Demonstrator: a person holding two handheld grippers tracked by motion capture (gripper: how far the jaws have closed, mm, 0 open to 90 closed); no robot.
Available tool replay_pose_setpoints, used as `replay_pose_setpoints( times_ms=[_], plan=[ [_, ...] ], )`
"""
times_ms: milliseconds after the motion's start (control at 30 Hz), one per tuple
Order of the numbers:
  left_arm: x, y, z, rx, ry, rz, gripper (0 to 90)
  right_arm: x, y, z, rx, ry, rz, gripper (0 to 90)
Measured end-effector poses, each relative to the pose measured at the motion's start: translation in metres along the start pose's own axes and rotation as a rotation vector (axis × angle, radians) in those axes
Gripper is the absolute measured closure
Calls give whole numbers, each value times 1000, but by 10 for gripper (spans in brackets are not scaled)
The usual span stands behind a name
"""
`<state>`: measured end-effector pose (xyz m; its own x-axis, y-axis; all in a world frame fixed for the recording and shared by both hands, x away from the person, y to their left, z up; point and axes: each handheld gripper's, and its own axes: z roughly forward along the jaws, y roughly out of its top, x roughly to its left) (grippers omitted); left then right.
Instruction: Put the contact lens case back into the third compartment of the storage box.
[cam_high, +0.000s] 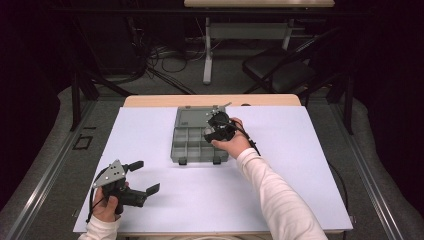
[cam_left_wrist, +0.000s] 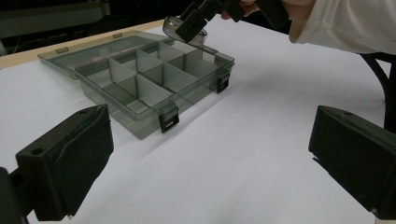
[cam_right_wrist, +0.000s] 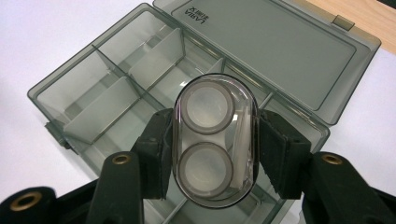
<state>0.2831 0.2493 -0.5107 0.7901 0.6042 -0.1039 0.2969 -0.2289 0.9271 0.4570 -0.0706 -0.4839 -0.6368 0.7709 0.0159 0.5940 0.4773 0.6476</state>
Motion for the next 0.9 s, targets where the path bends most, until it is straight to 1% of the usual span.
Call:
replay_pose_setpoints(
  times_ms=[33, 67, 100, 167, 300, 367, 400, 433, 500, 567, 633, 700, 767, 800, 833, 867, 900],
  plan=[
    [0, 0, 0, -2, 0, -3, 3, -1, 0, 2, -9, -1, -2, 485],
    [0, 0, -1, -5, 5, -4, 3, -2, 0, 2, -4, -2, 2, 485],
    [0, 0, -1, -1, 7, -3, 3, -3, 0, 3, -9, -3, 1, 486],
    [0, 0, -1, -4, 0, -3, 3, -5, 0, 5, -12, -5, 11, 485],
    [0, -1, -2, 4, 6, 4, 3, -9, 0, 9, -25, -9, 28, 485],
    [-1, -1, -3, -3, 7, -5, 3, -11, 0, 10, -32, -11, 30, 485],
    [0, -1, -3, -3, 2, -5, 3, -11, 0, 11, -39, -12, 41, 485],
    [-1, -1, -3, -3, 6, -5, 3, -12, 0, 11, -36, -14, 42, 485],
    [-1, -1, -4, 0, 7, -4, 3, -13, 0, 13, -61, -17, 43, 485],
    [-2, -2, -3, 1, 10, -1, 3, -13, 0, 14, -65, -21, 41, 485],
    [-2, -2, -3, 1, 9, 0, 3, -14, 1, 14, -58, -17, 49, 485],
    [-2, -2, -4, 4, 11, -1, 3, -14, 0, 16, -69, -18, 52, 485],
    [-2, -2, -4, 5, 8, -1, 3, -15, 1, 16, -60, -22, 53, 485],
    [-2, -2, -5, 5, 10, 1, 3, -14, 0, 17, -64, -24, 60, 486],
    [-2, -2, -5, 5, 16, 0, 3, -15, 1, 17, -69, -26, 56, 486],
    [-2, -2, -5, 5, 12, 0, 3, -15, 1, 17, -68, -27, 56, 486],
    [-2, -2, -5, 5, 11, 0, 3, -15, 1, 17, -81, -32, 57, 486]
  ],
)
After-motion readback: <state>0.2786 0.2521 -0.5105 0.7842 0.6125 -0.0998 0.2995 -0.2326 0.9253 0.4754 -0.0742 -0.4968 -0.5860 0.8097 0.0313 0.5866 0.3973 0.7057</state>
